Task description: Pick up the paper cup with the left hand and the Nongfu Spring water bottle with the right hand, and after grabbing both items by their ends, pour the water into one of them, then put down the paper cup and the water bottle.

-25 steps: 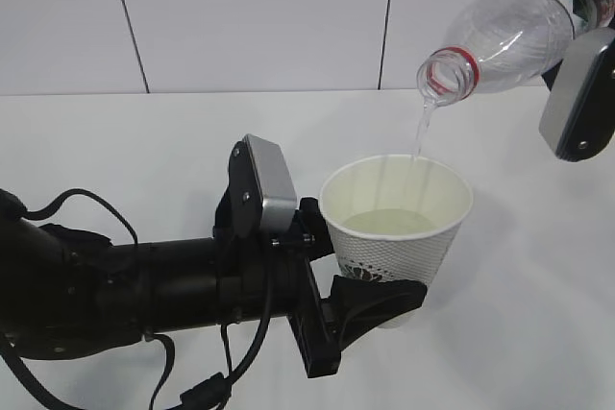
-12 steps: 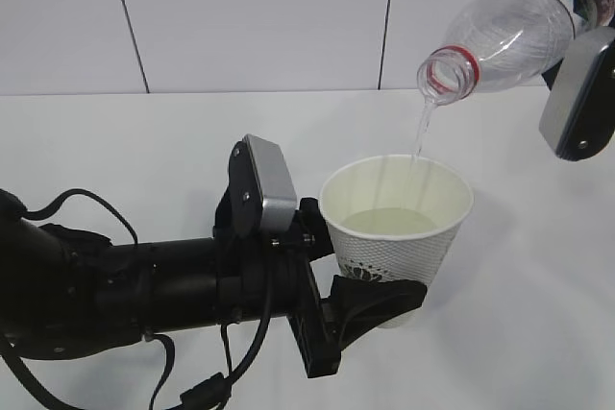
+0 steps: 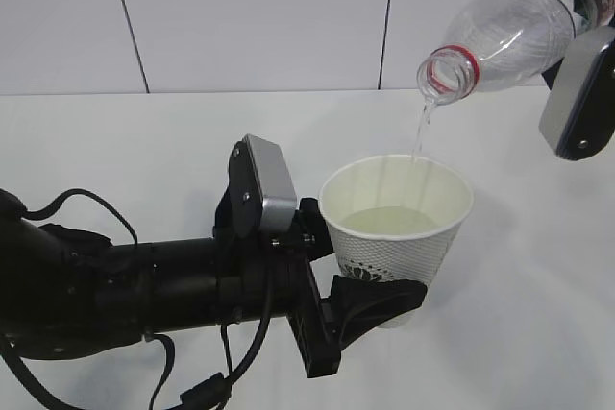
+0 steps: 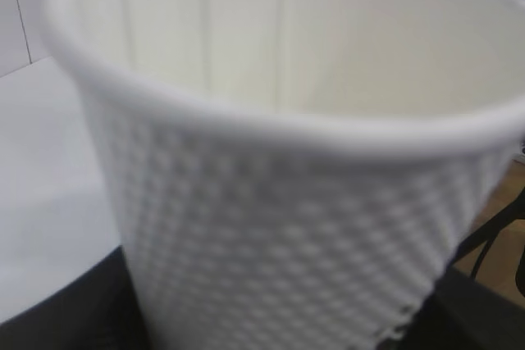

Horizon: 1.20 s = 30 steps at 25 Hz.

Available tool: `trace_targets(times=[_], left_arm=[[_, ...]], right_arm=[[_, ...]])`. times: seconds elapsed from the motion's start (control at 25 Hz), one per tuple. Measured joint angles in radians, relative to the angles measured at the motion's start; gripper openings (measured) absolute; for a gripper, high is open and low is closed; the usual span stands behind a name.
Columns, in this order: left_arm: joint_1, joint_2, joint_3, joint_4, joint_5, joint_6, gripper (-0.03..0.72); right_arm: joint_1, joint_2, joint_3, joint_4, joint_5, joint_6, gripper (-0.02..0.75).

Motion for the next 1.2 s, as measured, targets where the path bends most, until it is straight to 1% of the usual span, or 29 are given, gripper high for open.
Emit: trace_targets(times=[1.2], left_arm=[[0.0, 0.0, 0.0, 0.0, 0.002, 0.0, 0.522]], right_arm=[[0.0, 0.0, 0.0, 0.004, -0.005, -0.013, 0.456]])
